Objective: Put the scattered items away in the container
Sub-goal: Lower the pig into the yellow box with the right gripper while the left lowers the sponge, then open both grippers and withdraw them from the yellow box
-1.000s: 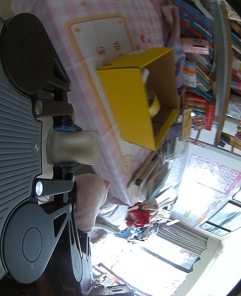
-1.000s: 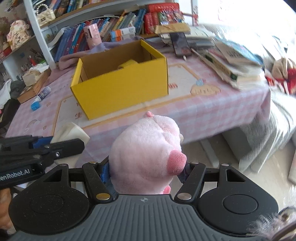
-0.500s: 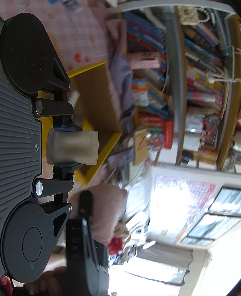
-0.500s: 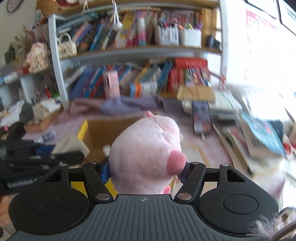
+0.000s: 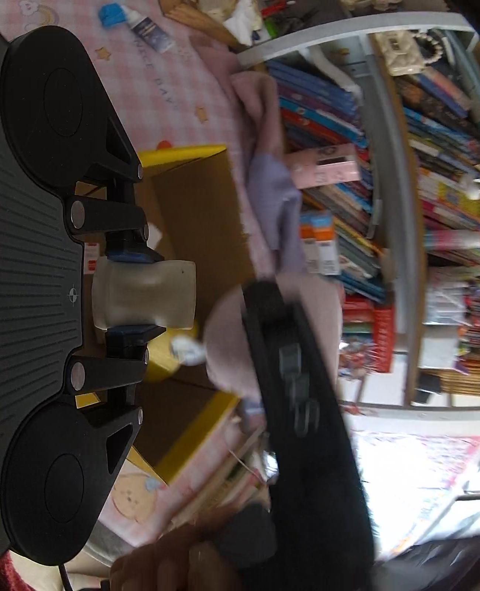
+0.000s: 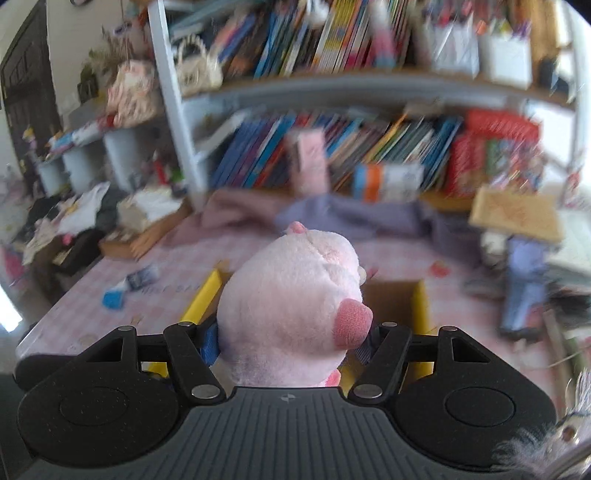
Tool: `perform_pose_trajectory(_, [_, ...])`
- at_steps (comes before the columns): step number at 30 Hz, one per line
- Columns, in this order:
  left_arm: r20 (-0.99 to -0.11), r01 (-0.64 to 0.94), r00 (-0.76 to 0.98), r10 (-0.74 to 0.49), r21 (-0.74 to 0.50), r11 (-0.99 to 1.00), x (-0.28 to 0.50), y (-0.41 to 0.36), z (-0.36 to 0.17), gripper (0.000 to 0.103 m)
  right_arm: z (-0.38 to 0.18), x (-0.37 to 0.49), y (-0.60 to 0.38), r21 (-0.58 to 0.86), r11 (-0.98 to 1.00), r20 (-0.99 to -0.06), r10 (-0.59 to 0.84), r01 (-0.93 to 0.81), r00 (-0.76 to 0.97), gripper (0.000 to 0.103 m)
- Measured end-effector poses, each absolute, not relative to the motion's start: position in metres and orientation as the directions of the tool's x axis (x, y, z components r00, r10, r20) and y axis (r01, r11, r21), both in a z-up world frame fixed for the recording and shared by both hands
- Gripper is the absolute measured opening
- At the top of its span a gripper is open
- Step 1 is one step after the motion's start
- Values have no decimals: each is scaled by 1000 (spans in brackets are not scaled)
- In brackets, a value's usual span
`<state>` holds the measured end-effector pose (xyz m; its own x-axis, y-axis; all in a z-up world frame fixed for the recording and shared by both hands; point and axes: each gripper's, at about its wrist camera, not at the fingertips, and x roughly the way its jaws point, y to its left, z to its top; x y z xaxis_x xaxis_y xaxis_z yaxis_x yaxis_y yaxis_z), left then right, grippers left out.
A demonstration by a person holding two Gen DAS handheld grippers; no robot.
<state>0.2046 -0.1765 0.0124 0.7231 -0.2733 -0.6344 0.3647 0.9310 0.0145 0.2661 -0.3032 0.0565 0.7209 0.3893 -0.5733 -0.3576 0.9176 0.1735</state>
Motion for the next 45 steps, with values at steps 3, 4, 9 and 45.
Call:
perform_pose_trajectory(3, [-671, 357, 697, -254, 17, 934, 211, -181, 3, 30, 38, 288, -297, 242, 893, -617, 444, -380, 650, 64])
perform_pose_trajectory(4, [-684, 353, 687, -245, 19, 935, 212, -182, 0, 30, 33, 295, -296, 258, 887, -630, 454, -382, 630, 64])
perform_pose_trajectory(9, [-725, 332, 655, -213, 22, 943, 215, -182, -12, 32, 8, 318, -292, 321, 870, -684, 486, -374, 544, 64])
perform_pose_trajectory(45, [-475, 187, 872, -117, 103, 977, 115, -134, 48, 100, 57, 209, -311, 158, 917, -527, 391, -365, 754, 78])
